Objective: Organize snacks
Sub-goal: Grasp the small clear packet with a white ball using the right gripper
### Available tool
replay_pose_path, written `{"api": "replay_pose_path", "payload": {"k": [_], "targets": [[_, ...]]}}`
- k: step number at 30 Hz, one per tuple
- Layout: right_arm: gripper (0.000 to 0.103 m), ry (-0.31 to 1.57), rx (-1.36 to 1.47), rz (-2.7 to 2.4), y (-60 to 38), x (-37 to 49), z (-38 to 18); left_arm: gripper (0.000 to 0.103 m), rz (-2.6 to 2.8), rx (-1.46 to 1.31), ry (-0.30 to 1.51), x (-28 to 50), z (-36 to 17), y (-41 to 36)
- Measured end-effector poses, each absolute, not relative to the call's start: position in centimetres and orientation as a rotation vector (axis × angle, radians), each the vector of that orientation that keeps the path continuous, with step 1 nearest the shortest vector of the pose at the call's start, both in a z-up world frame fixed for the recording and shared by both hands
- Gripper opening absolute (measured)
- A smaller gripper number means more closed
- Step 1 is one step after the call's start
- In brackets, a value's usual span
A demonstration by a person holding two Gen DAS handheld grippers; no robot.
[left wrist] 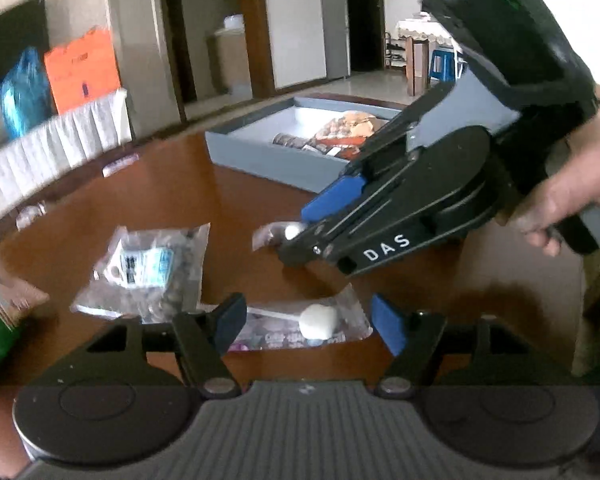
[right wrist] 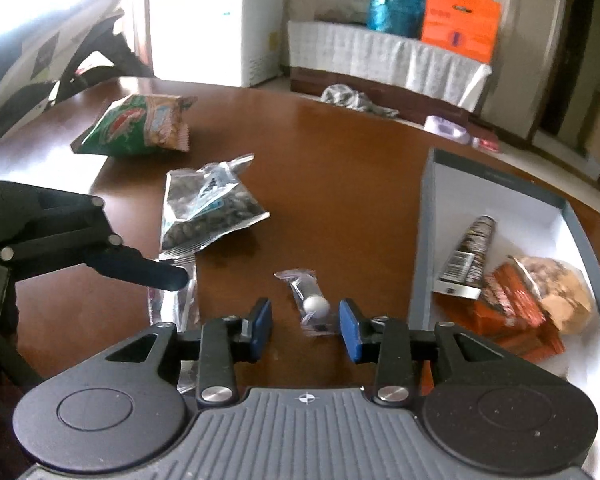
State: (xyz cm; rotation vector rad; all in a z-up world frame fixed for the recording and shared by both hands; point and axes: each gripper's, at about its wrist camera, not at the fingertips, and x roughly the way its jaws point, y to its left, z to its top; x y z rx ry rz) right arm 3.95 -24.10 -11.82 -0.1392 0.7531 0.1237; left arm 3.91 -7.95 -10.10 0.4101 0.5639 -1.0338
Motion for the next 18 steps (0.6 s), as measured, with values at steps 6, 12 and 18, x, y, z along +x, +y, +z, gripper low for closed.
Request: {"api": "replay_pose_path", "payload": {"k": [6,12,18], "targets": [[0.044,0.753,-0.169,0.117,-23.89,3.60,-11.78,0.047,-1.021,0.405,0.572,4.13,-9.82,-7.75],[0.058,0.744,-0.192,0.129,-23.14,4.14,-11.90,0.033,-0.985,0.418,0.567,3.70,-9.60,-7.60],[0.023,0.767,-0.136,0.140,-23.23,4.30,-11.77,0.022,-0.914,0.417,0.579,3.68,-9.48,-6.95]]}}
